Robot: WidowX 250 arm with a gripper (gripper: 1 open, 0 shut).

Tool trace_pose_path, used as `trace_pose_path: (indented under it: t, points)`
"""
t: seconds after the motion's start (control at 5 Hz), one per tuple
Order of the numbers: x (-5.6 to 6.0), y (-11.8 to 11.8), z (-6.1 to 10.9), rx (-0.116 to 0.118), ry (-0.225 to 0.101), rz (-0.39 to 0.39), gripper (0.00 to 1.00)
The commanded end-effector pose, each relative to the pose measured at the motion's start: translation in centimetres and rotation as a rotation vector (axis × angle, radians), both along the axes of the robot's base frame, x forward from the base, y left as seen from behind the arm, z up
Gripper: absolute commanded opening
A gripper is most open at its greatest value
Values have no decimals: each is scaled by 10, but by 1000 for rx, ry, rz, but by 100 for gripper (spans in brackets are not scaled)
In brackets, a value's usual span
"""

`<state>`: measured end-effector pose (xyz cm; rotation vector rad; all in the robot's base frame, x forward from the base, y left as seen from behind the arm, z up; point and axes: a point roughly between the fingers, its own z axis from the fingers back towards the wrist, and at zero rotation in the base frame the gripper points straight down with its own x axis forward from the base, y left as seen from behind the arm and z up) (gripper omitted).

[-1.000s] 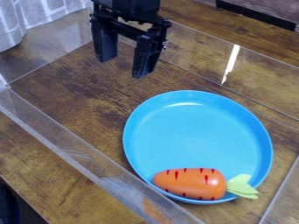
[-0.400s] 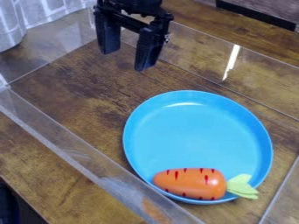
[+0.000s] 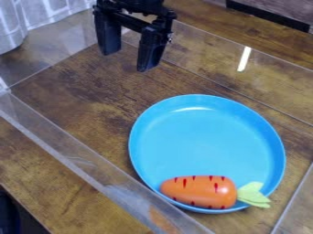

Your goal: Put the carrot in the blue tray

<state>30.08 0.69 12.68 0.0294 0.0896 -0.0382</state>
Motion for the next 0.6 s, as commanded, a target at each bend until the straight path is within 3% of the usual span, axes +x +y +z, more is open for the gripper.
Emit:
trace_pose_path:
  t: [0.0, 0.4]
  points:
    - [5, 1, 14, 5, -53, 0, 100]
    - [4, -4, 10, 7, -44, -20, 100]
